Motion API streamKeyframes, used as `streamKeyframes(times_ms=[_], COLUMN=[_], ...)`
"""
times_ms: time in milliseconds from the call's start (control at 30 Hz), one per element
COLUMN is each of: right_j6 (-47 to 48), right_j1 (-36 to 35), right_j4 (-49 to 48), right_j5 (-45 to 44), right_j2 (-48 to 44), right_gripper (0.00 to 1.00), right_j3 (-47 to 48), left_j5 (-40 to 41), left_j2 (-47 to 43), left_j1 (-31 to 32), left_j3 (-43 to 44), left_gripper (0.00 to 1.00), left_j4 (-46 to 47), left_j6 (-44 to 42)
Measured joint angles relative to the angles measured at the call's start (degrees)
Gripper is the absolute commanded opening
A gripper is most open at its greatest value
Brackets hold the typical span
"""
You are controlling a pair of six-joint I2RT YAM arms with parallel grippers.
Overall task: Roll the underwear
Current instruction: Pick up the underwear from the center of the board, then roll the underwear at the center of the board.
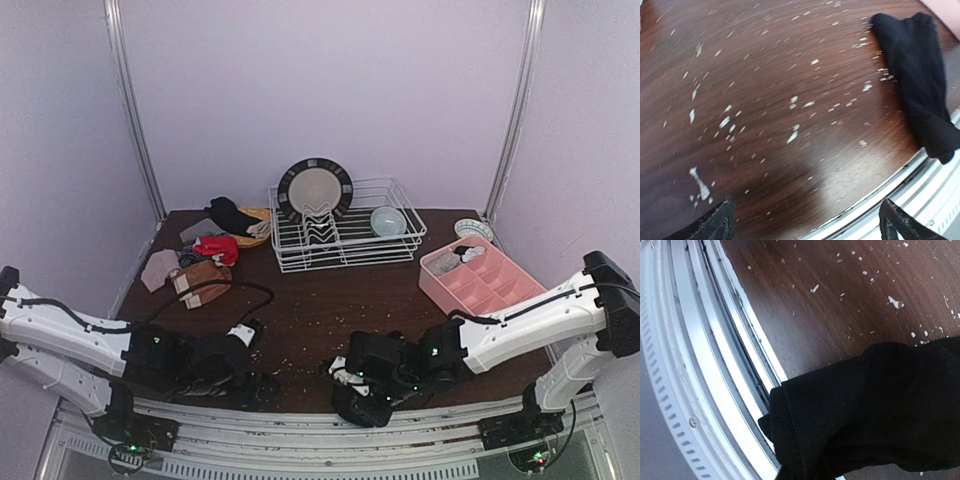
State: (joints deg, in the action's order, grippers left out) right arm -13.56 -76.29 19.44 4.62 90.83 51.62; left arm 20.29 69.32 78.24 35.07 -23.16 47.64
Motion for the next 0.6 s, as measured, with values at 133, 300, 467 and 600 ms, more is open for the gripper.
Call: streamKeyframes(times_ms=[133,300,467,600], right_j6=[-2.9,-6.2,-7.3,-6.9], right_j1=[5.5,13.2,17.9,18.7], right_j4=[-5.2,-10.8,-13.7,-13.9], right_j5=[8.3,18.7,26.4,29.3], right_j2=[-3.3,-5.1,-5.1,-4.9], right_gripper=[0.0,0.0,0.0,0.0], right_j3=[-2.5,-6.3,-9.5,-10.1], left_j5=[-1.4,-4.2,-8.9,-11.1], left_j2=[0.0,1.9,5.1,7.9], left_j1=[0.0,0.0,0.0,0.0], left_j3=[0.0,0.0,-2.8,-8.8], left_gripper=[0.98,0.98,0.98,0.98], left_j4=[5.5,13.5,29.5,44.0], left_j6=[-7.7,-19.3,-34.4,-49.0])
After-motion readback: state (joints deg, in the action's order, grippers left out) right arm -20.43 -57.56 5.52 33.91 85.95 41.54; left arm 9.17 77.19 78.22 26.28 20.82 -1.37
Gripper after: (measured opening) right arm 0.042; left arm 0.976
